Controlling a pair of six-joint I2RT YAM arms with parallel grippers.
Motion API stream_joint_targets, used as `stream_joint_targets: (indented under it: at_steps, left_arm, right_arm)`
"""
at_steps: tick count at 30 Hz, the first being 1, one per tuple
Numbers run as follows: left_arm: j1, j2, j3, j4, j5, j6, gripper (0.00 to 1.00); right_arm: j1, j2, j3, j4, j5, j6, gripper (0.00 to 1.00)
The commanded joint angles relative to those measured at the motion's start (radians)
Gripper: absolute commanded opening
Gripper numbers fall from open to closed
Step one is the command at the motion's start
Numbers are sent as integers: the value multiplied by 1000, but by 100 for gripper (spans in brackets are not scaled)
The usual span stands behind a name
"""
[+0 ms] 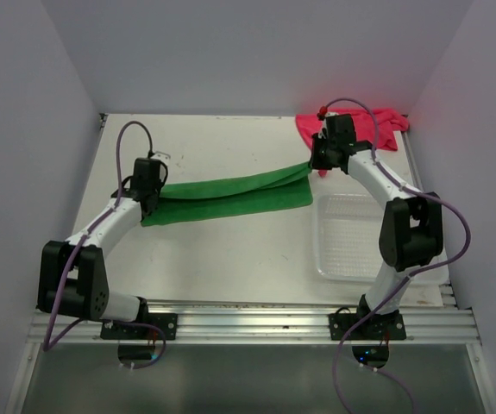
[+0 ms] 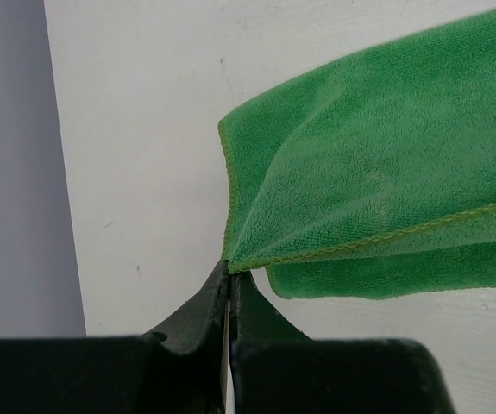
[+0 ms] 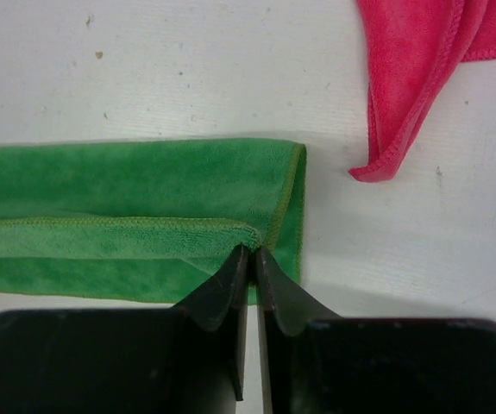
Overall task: Roll the towels
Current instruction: Fold the towel
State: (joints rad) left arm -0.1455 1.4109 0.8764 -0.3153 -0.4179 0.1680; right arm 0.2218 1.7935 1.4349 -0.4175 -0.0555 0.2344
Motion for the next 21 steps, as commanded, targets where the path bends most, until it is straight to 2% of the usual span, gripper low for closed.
stream_joint_targets:
  at_steps: [1, 6, 7, 8, 14, 20, 21]
  left_arm:
    - [-9, -36, -22, 30, 28, 7, 0]
    - [-78, -30, -43, 25, -10, 22, 0]
    - [-103, -24, -47, 22, -13, 25, 0]
    - [-112, -18, -48, 19, -19, 27, 0]
    - [-124, 0, -40, -18, -35, 15, 0]
    - [-124, -9, -51, -24, -130, -2, 16]
    - [-124, -9, -48, -28, -137, -2, 21]
  right_arm:
    - [-7, -54, -19, 26, -21, -26, 14]
    - [-6, -71, -42, 37, -59, -32, 28]
    - [-7, -71, -41, 37, -64, -32, 35]
    - [-7, -72, -39, 34, -64, -27, 38]
    - [-6, -65, -10, 14, -60, -6, 36]
    - [-6, -42, 24, 2, -67, 19, 40]
    - [-7, -42, 28, 0, -69, 20, 40]
